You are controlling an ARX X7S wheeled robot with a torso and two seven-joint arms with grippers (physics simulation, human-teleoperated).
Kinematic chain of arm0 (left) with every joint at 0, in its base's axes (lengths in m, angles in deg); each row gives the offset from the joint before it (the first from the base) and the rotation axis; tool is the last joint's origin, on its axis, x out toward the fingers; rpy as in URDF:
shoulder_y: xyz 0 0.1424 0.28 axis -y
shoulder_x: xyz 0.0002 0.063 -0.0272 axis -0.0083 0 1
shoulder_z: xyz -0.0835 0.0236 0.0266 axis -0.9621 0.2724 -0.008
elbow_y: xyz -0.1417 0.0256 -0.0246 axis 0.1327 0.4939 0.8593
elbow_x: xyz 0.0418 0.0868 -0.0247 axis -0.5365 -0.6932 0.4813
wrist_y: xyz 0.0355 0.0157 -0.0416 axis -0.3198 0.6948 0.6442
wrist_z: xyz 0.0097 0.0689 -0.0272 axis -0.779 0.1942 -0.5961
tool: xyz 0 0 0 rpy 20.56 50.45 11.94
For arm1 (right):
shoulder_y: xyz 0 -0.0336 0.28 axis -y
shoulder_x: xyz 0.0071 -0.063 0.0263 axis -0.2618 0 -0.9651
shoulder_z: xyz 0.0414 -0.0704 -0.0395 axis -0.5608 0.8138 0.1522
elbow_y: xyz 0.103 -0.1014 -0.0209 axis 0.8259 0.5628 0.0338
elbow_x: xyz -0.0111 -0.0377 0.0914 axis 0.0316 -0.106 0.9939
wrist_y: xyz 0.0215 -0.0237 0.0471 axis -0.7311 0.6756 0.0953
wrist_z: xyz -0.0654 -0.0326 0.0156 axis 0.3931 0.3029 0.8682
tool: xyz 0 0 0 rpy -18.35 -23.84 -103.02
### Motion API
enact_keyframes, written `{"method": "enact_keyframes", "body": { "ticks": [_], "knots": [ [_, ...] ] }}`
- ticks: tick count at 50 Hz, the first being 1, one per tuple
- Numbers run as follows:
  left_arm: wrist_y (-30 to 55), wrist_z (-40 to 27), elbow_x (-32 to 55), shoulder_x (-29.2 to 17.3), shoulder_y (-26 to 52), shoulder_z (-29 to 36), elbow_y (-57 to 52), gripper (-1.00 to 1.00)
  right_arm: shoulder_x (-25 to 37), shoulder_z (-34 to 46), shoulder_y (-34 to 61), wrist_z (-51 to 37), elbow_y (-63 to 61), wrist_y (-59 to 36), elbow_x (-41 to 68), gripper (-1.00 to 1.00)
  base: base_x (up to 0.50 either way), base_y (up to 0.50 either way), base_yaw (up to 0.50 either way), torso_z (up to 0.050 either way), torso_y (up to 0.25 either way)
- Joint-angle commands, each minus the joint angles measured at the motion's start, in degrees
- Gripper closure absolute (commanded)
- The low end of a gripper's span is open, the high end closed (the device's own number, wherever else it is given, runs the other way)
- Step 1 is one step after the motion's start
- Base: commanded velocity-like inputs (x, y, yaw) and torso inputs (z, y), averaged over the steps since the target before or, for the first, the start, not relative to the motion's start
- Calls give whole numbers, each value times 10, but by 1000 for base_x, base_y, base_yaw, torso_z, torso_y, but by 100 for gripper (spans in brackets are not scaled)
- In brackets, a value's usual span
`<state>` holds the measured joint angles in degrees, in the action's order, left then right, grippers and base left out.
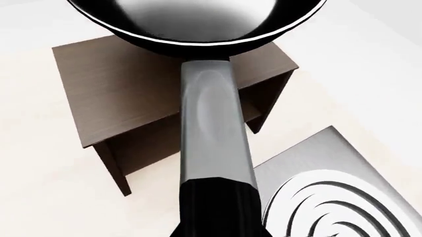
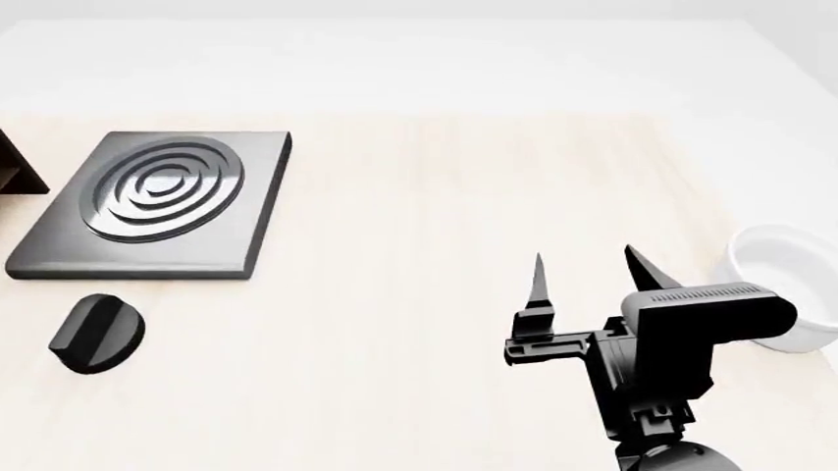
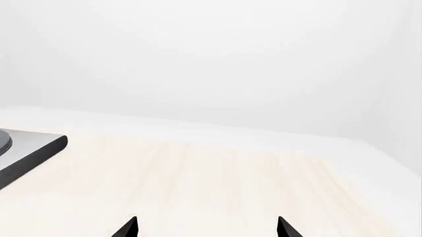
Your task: Put the frying pan on top of the cabinet.
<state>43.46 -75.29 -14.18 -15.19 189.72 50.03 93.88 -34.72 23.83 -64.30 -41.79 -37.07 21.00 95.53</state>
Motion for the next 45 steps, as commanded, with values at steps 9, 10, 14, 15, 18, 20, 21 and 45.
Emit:
{"method": "enact_keyframes", "body": {
  "ticks": [9, 10, 14, 15, 18, 20, 21, 45],
  "knots": [
    [-21, -33, -63, -1, 16, -8, -2, 100, 3, 2, 1, -4, -1, 1, 2, -100, 0, 0, -1, 0, 0],
    [-20, -32, -64, -1, 15, -9, -2, 100, 4, 2, 1, -4, -1, 1, 3, -100, 0, 0, 0, 0, 0],
    [-12, -30, -74, 1, 16, -8, -2, 100, 4, 2, 2, -5, -1, 1, 3, -100, 0, 0, -1, 0, -62],
    [-11, -28, -77, 2, 15, -8, -2, 100, 4, 2, 2, -6, -1, 1, 3, -100, 0, 0, 0, 0, -250],
    [-12, -28, -80, 3, 15, -12, -2, 100, 5, 2, 1, -6, 0, 2, 4, -100, 0, 0, -1, 0, -250],
    [-16, -27, -81, 2, 13, -16, -2, 100, 5, 2, 2, -6, 1, 2, 4, -100, 0, 0, 0, -1, -250],
    [-15, -30, -78, 0, 12, -22, -2, 100, 5, 2, 1, -6, -1, 2, 5, -100, 0, 0, 0, 0, 0],
    [-10, -37, -102, -1, 10, -58, -2, -100, 9, 4, -1, -10, 0, 6, 8, -100, 0, 0, 0, 0, 0]
  ]
}}
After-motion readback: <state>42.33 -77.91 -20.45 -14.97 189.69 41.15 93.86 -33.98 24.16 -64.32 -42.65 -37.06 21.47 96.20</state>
